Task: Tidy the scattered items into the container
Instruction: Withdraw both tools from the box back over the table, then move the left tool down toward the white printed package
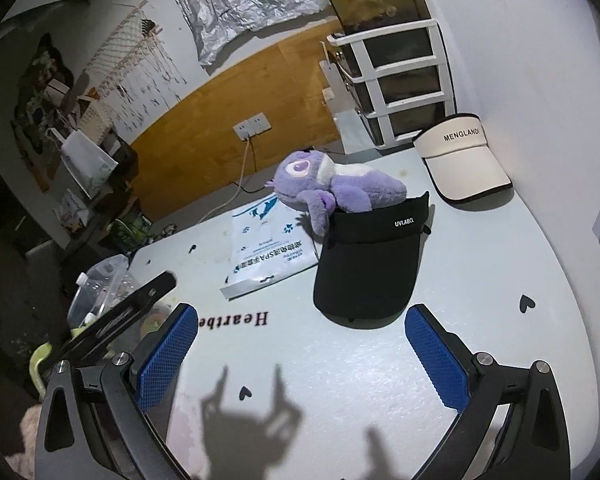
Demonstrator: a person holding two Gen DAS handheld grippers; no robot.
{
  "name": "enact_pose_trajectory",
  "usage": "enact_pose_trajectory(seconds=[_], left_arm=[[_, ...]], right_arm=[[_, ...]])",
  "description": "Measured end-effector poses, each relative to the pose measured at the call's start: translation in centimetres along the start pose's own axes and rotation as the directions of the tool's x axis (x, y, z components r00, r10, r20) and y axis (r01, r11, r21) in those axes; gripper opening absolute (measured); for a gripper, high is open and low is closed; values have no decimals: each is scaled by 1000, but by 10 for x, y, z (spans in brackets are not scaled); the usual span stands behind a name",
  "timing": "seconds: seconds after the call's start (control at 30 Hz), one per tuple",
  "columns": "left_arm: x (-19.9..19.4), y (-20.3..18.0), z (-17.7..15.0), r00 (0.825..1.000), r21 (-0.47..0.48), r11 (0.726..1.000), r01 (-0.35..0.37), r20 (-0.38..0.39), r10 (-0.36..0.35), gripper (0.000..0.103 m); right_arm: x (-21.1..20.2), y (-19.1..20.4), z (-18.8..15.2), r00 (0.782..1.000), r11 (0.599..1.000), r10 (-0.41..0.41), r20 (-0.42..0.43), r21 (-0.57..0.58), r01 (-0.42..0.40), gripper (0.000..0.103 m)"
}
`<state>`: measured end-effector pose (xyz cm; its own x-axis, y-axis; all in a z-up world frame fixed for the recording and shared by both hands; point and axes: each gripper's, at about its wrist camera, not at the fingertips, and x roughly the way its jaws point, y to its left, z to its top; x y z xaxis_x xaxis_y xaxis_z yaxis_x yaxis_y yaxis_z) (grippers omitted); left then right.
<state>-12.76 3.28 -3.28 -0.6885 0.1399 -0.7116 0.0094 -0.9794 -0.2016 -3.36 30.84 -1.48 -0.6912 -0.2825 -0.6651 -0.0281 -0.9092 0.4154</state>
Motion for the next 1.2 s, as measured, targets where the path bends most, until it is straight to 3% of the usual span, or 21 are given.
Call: enact_pose_trajectory(seconds=[0.1, 0.37, 0.43, 0.53, 0.7, 0.87, 1.03, 1.1, 1.17, 1.2], left_arm=[[38, 10, 2, 999, -24, 1000, -13, -52, 11, 68], [120, 34, -9, 977, -126, 992, -32, -213, 4, 68], [133, 39, -8, 977, -129, 990, -63, -210, 34, 68], [151, 42, -5, 976, -36, 993, -116, -190, 107, 68], [184, 56, -2, 965, -22, 998, -52, -258, 44, 70], [200, 67, 0, 960, -82, 994, -75, -275, 50, 72], [200, 56, -4, 961, -18, 996, -84, -264, 76, 72], [198, 53, -7, 959, 13, 993, -116, -259, 115, 56], [195, 56, -9, 955, 24, 988, -156, -252, 157, 32], [194, 59, -9, 955, 16, 988, -156, -253, 155, 29]], right_arm=[[7, -5, 2, 1000, 1000, -18, -14, 20, 18, 103], [29, -19, 6, 996, 996, -43, -82, 70, 49, 103], [35, -21, 7, 994, 996, -45, -96, 78, 52, 103], [43, -24, 7, 992, 995, -42, -120, 84, 52, 103], [55, -30, 8, 986, 993, -32, -161, 104, 49, 103], [63, -34, 8, 982, 992, -26, -187, 113, 48, 103], [69, -37, 7, 978, 992, -12, -208, 123, 38, 103], [71, -38, 6, 976, 991, -5, -218, 129, 34, 103], [74, -37, 6, 974, 991, 3, -227, 132, 28, 103], [75, -37, 5, 973, 991, 7, -231, 133, 25, 103]])
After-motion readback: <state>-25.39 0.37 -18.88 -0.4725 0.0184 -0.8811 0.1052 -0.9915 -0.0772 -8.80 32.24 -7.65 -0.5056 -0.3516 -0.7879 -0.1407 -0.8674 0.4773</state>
